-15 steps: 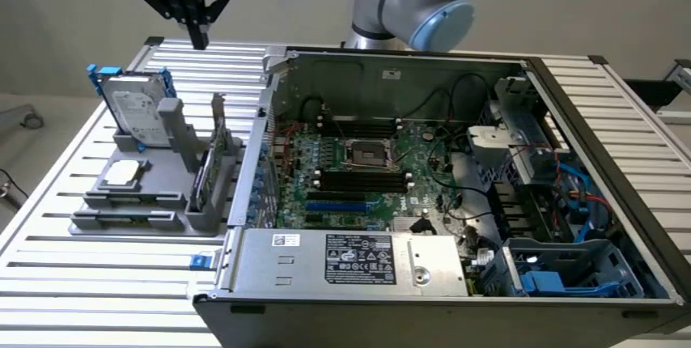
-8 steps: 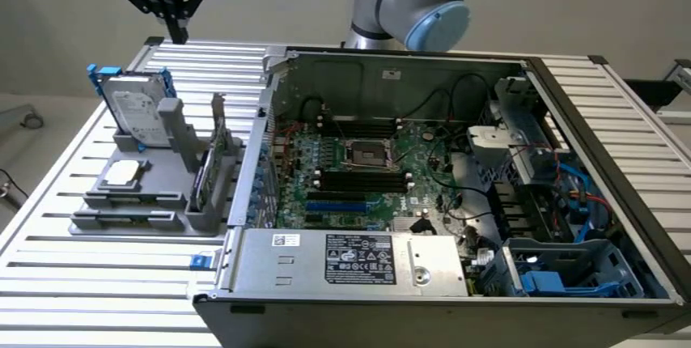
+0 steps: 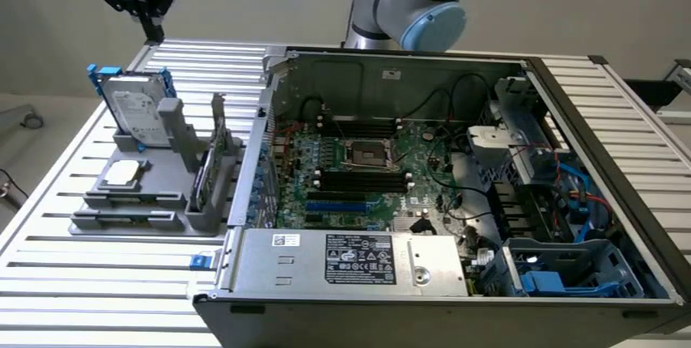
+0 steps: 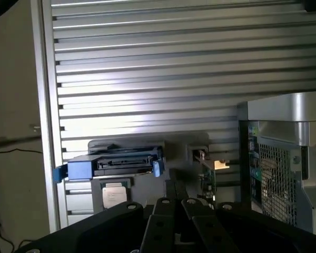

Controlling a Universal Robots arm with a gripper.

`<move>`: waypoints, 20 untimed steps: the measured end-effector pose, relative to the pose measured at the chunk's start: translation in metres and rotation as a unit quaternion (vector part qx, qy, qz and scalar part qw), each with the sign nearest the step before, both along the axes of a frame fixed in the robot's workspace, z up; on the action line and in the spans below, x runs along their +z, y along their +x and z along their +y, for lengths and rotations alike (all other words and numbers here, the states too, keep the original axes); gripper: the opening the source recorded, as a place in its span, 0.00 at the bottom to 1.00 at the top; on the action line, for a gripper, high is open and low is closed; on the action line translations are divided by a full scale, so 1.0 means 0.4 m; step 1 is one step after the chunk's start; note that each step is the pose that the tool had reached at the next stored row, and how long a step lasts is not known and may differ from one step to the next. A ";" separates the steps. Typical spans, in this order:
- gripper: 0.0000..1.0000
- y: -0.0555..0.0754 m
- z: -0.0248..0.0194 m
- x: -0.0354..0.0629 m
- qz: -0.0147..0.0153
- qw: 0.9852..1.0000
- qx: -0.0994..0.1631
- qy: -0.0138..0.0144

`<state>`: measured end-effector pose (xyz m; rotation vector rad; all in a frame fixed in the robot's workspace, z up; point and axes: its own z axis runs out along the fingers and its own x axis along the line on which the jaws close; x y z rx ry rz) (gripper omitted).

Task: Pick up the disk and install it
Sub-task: 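Reach for the disk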

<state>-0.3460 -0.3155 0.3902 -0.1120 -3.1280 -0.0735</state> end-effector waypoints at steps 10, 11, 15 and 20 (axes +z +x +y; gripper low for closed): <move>0.11 -0.114 0.002 -0.013 0.000 1.000 0.000 0.000; 0.11 -0.125 0.002 -0.014 0.000 1.000 0.000 0.000; 0.11 -0.170 0.003 -0.018 0.000 1.000 0.000 0.000; 0.11 -0.203 0.015 -0.019 0.001 1.000 0.000 0.000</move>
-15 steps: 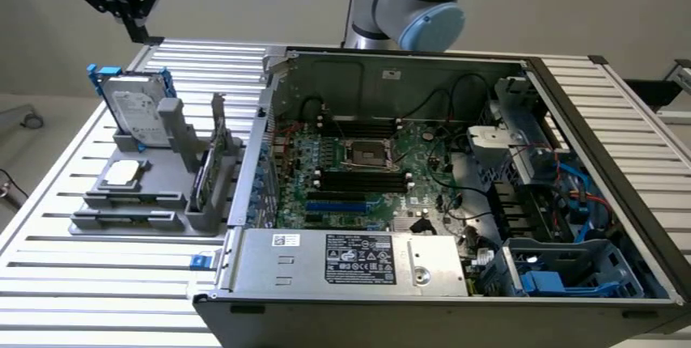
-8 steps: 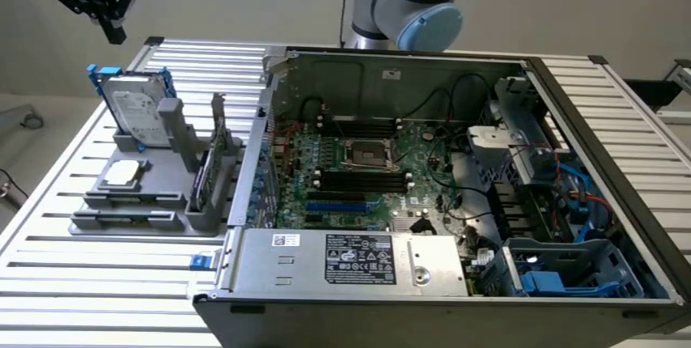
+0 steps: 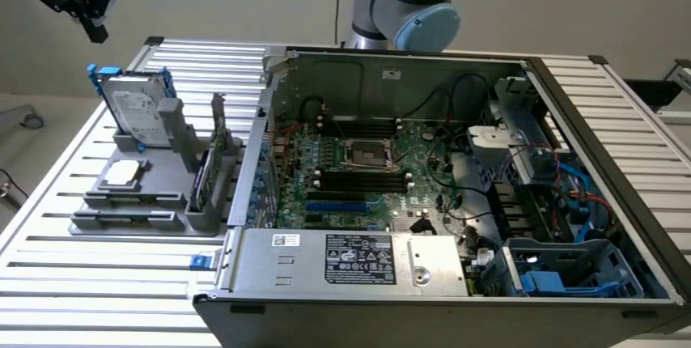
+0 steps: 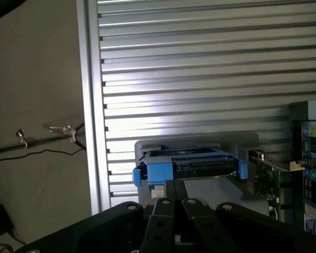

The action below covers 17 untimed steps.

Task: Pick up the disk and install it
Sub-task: 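Reach for the disk, then pick up the disk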

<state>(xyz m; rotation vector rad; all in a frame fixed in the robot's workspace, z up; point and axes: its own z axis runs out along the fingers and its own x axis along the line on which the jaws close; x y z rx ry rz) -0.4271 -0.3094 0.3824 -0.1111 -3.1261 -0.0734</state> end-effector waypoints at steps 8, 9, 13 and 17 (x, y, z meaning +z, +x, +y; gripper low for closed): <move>0.11 0.000 0.000 0.000 0.000 1.000 0.001 0.000; 0.11 0.000 0.000 0.000 0.000 1.000 0.002 0.000; 0.11 0.000 0.000 0.000 0.000 1.000 0.002 0.000; 0.11 0.000 0.000 0.000 0.000 1.000 0.003 0.000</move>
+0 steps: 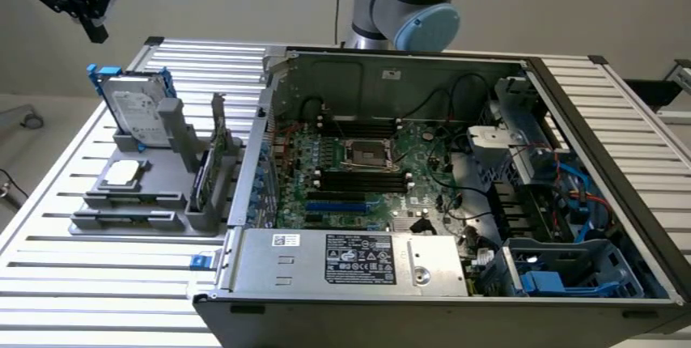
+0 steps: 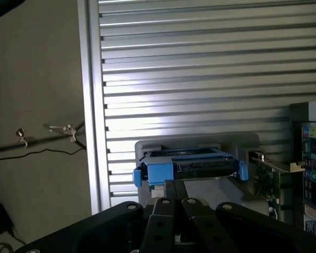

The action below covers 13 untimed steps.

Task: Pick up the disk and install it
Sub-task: 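Pick up the disk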

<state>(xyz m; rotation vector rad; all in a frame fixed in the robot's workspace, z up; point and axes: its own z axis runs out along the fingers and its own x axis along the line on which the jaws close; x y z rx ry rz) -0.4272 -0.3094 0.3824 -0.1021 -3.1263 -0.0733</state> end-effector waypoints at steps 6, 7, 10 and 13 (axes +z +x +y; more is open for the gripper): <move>0.11 0.000 0.000 0.000 0.000 1.000 0.001 0.000; 0.11 0.000 0.000 -0.003 0.000 1.000 0.002 0.000; 0.11 0.000 0.003 -0.015 -0.002 1.000 0.012 0.000; 0.11 0.000 0.003 -0.024 -0.002 0.999 0.037 -0.001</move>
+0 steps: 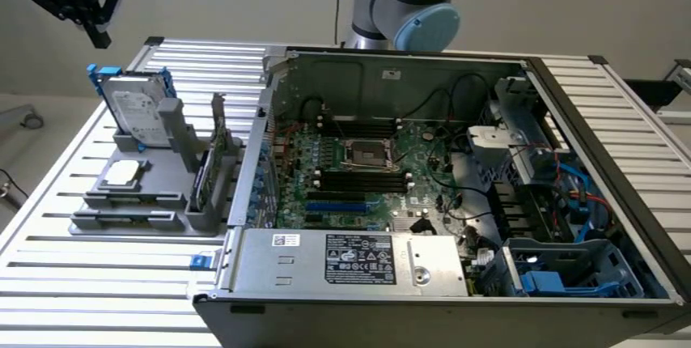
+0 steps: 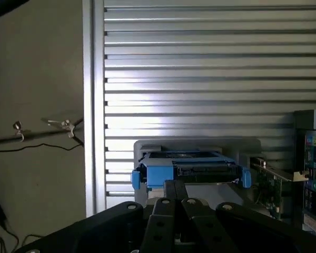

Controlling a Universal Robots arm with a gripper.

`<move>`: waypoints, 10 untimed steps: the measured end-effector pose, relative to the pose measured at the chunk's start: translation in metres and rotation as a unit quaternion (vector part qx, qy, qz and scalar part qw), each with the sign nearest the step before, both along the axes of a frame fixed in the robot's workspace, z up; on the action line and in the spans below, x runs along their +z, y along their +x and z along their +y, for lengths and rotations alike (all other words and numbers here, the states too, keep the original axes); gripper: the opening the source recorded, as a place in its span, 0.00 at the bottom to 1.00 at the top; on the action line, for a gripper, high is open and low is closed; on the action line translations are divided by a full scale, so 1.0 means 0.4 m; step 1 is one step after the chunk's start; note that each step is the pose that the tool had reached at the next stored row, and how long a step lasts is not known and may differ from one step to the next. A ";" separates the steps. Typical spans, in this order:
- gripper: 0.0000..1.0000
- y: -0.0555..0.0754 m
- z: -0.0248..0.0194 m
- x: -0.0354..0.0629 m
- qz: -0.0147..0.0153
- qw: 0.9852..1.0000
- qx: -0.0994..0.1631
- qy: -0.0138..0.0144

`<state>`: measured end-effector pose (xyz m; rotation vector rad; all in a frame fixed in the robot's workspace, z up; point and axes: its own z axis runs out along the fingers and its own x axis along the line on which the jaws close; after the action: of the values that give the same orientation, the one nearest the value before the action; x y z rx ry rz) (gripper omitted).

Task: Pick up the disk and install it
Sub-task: 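Pick up the disk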

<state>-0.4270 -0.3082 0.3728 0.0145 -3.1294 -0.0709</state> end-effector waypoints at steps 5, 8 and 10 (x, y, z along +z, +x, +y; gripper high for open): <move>0.11 0.000 0.000 -0.010 0.000 0.999 0.045 0.000; 0.11 0.000 0.000 -0.016 0.000 0.997 0.073 0.000; 0.11 0.000 0.000 -0.020 0.000 0.996 0.091 0.000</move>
<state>-0.4271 -0.3082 0.3646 0.2977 -3.1113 -0.0692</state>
